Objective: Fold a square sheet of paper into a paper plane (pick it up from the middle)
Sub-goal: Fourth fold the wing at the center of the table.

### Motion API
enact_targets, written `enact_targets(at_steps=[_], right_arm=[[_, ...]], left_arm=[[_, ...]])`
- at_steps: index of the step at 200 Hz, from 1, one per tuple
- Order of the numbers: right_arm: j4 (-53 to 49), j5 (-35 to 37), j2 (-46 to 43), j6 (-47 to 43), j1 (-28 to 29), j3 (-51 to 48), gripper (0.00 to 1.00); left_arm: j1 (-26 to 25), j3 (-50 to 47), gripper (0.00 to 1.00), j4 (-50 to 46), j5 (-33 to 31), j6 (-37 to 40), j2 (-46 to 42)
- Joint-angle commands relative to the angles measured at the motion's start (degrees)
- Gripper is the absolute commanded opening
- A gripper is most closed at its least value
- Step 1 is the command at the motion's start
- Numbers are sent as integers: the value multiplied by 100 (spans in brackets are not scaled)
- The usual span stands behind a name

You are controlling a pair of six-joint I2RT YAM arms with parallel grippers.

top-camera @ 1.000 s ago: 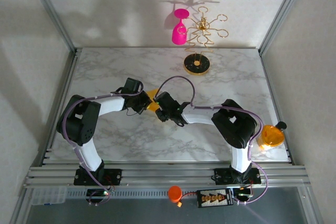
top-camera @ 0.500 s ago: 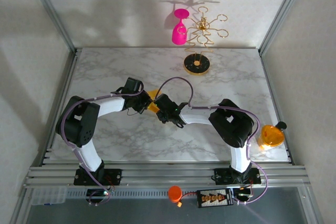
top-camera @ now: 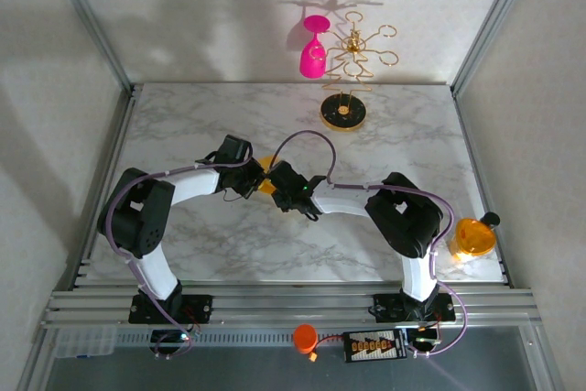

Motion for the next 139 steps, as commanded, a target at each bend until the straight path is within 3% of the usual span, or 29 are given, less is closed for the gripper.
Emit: enact_targets(at_steps=[1, 91, 139], right_arm=[[-372, 412, 64, 124, 156, 230, 33], [-487, 529, 255, 122, 208, 283, 27], [-445, 467, 235, 125, 208, 209, 16]], left_arm=[[-70, 138, 2, -149, -169, -131, -216], [-92, 129, 2, -128, -169, -151, -232], [-87, 138, 3, -138, -169, -151, -243]])
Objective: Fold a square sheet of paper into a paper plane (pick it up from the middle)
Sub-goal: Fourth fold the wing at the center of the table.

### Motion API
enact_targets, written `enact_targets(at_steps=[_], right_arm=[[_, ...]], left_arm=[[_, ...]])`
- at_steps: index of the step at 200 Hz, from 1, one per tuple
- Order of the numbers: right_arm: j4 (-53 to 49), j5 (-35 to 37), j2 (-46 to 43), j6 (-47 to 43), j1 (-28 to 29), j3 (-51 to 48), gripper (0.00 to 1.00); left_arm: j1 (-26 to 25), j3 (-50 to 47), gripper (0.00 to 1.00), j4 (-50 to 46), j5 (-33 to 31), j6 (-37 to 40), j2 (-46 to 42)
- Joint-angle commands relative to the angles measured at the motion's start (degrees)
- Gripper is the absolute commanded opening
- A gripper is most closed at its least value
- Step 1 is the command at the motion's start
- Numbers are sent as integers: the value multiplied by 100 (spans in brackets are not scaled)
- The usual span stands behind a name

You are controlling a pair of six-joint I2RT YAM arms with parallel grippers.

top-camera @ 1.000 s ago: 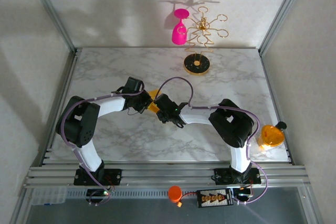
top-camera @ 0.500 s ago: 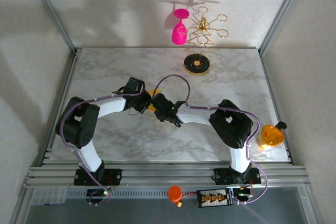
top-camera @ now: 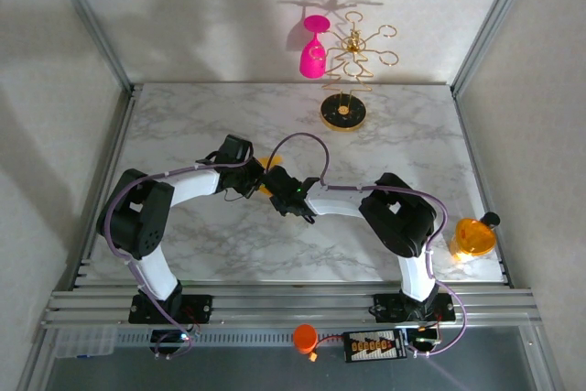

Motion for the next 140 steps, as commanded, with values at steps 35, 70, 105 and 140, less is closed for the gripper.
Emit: enact_targets(at_steps=[35, 70, 105, 140], right_arm=[[-36, -73, 41, 22, 38, -7, 20], [-124, -8, -75, -29, 37, 150, 26], [-312, -21, -136, 4, 37, 258, 27], [-404, -7, -159, 39, 41, 282, 27]], left_arm=[[-42, 127, 4, -173, -182, -68, -226], [-45, 48, 2, -122, -156, -87, -192], [-46, 74, 2, -128, -169, -79, -172], [-46, 56, 2, -111, -165, -79, -157]])
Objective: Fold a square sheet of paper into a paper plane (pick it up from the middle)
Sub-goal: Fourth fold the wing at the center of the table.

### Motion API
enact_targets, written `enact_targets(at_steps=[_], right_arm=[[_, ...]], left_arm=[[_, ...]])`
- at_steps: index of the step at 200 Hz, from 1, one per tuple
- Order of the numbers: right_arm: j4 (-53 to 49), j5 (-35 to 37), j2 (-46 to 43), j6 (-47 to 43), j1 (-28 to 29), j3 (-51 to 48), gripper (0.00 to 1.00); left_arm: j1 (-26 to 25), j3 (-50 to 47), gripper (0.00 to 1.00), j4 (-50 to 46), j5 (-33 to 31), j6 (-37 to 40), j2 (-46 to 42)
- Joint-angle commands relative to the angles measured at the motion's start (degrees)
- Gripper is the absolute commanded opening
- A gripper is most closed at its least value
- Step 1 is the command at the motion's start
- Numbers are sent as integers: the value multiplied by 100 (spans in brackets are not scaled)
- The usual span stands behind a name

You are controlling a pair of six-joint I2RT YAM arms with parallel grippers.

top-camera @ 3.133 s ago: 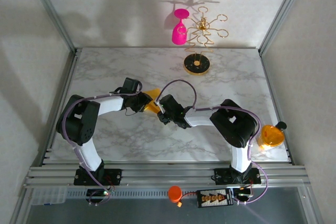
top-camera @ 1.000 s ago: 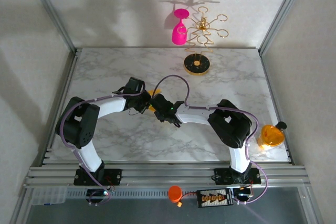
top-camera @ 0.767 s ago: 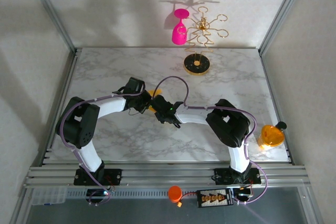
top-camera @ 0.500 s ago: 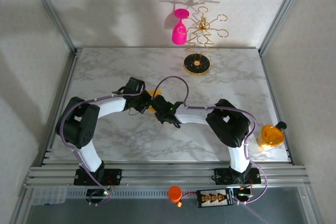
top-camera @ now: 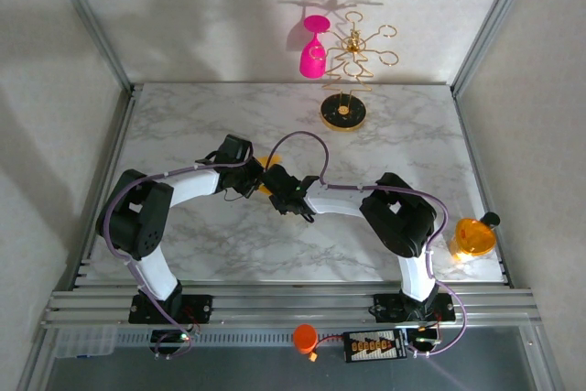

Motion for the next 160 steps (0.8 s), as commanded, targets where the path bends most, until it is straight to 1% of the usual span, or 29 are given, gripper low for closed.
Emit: enact_targets(at_steps=[1, 37, 55, 100, 113, 134, 160], right_arm=[[-233, 10, -144, 24, 40, 158, 27], [-253, -3, -106, 40, 33, 158, 24], [-272, 6, -74, 45, 40, 153, 20], [-195, -64, -32, -18, 40, 97, 18], [-209, -76, -19, -26, 38, 121, 18], [-281, 2, -39, -65, 46, 247, 25], [-355, 41, -123, -66, 41, 367, 27]], left_arm=[[-46, 56, 2, -92, -99, -79, -120], [-46, 65, 2, -91, -104, -79, -120], [-46, 73, 2, -96, -93, -70, -115], [-46, 74, 2, -104, -91, -78, -130], [-46, 65, 2, -100, -93, -79, -139], [-55, 40, 2, -79, -88, -83, -129], [-53, 21, 2, -56, -86, -98, -117]])
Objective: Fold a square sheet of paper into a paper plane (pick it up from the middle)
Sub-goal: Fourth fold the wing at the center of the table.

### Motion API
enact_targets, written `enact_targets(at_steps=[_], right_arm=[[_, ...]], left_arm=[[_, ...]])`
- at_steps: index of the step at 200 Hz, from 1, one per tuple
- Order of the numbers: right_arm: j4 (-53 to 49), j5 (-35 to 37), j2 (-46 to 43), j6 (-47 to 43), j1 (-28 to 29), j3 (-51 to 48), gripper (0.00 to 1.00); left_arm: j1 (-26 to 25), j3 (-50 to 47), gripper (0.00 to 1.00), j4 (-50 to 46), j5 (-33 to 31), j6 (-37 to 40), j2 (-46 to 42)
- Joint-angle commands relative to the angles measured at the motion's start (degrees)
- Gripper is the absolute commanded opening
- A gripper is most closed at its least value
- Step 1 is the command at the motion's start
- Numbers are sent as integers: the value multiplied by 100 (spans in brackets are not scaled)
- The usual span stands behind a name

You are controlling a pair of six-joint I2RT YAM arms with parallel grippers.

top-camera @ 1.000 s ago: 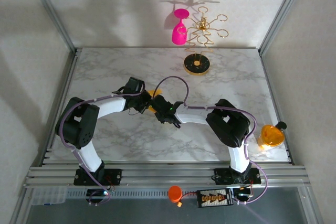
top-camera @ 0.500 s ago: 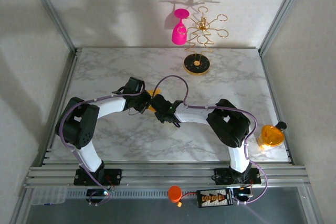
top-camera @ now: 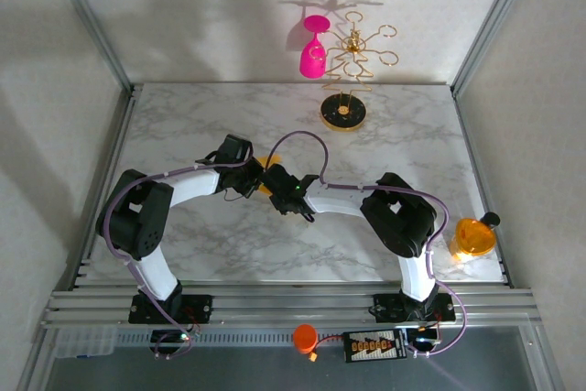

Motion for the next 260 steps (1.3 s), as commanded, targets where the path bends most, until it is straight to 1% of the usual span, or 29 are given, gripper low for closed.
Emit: enact_targets(at_steps=[1, 29, 94, 138, 183, 210, 239, 260], right_arm=[[-168, 38, -122, -20, 40, 267, 27], [-217, 38, -139, 6, 39, 278, 26], [-184, -25, 19, 63, 34, 140, 15], [-73, -294, 62, 94, 39, 50, 14], [39, -412, 65, 182, -18, -65, 13], [141, -600, 45, 205, -71, -137, 13], [214, -775, -6, 226, -167, -225, 12], [331, -1071, -116, 212, -269, -295, 11]], left_arm=[[-54, 23, 2, -59, -86, -97, -121], [-57, 23, 2, -43, -77, -96, -118], [-58, 31, 2, -59, -69, -96, -141], [-56, 6, 3, -44, -50, -96, -149], [-53, 15, 4, -75, -43, -85, -177], [-29, 53, 10, -155, -92, -32, -222], [116, 163, 20, -361, -246, 101, -362], [312, 197, 29, -485, -341, 199, -506]])
